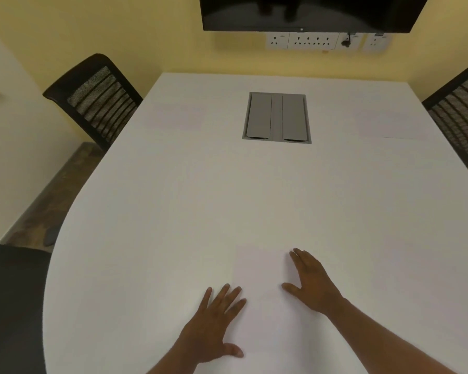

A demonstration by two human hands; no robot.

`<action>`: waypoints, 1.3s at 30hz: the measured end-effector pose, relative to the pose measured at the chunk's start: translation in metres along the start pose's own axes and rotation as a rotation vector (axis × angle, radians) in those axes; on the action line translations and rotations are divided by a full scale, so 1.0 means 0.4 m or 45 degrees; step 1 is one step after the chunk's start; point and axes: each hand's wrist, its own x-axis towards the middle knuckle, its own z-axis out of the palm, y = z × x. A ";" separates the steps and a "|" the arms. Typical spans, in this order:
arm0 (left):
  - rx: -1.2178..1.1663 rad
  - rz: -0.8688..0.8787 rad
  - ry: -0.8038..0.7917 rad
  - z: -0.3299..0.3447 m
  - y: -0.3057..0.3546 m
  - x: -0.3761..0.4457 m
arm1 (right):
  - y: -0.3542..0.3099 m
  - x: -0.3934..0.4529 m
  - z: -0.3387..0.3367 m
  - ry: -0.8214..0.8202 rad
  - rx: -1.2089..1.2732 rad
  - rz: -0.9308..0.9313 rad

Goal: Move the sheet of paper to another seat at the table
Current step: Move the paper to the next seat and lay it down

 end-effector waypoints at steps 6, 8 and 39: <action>0.043 0.040 -0.024 0.009 -0.016 0.032 | 0.026 0.028 0.025 0.017 0.014 -0.020; 0.047 0.041 -0.024 0.013 -0.015 0.029 | 0.036 0.026 0.043 0.042 0.025 -0.032; -0.182 0.081 0.074 0.011 -0.012 0.020 | 0.056 0.065 0.026 0.060 0.048 -0.062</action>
